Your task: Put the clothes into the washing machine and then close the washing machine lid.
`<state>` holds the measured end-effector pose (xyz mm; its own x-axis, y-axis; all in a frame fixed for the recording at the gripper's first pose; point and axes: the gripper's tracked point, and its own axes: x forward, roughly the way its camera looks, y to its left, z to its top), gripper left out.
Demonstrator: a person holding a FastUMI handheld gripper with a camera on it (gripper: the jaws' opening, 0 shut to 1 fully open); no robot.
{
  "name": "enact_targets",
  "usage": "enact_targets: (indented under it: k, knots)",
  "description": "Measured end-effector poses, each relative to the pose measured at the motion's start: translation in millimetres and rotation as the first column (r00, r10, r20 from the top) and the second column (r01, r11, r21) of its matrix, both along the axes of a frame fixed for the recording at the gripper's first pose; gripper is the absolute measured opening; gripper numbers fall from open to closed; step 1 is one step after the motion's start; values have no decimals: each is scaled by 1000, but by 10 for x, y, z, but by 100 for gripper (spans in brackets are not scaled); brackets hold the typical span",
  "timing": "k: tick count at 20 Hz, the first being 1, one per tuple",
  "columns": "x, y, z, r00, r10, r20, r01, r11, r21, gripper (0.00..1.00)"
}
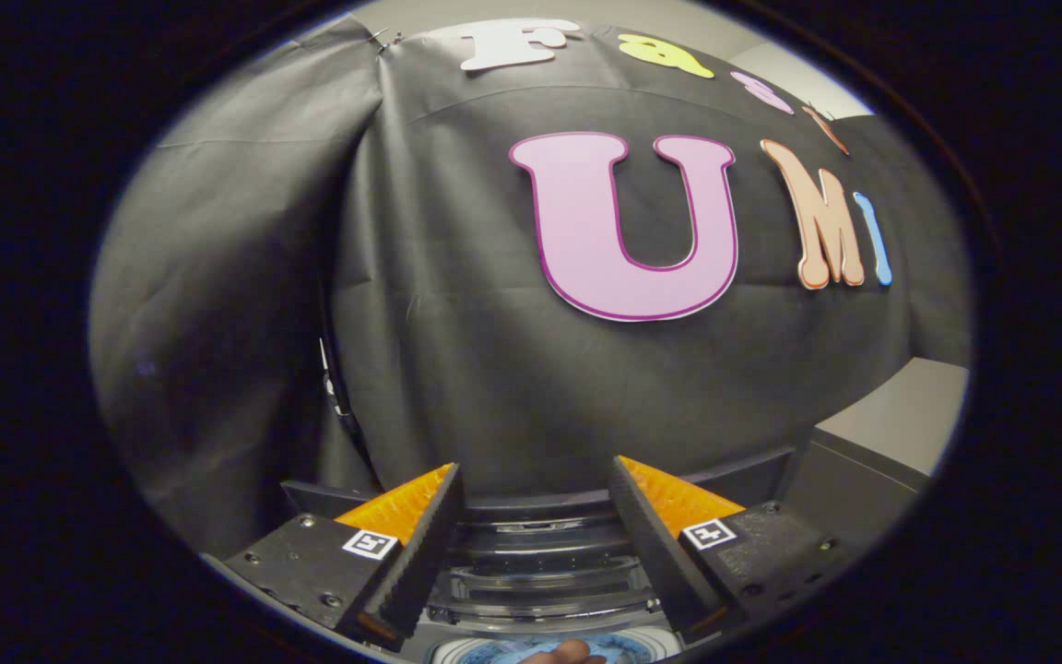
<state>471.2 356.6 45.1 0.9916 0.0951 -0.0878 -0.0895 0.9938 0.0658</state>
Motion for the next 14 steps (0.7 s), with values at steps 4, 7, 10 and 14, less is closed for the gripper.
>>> enact_targets:
  k: [4,7,10,14]
  knots:
    - [-212,-83,-491,991,-28,-134,34,998,45,96]
    - [-315,-48,-364,998,-41,-38,46,990,134,95]
    - [-348,-150,-645,990,-51,-134,64,993,95,94]
    - [-427,-253,-672,991,-63,-114,87,973,215,92]
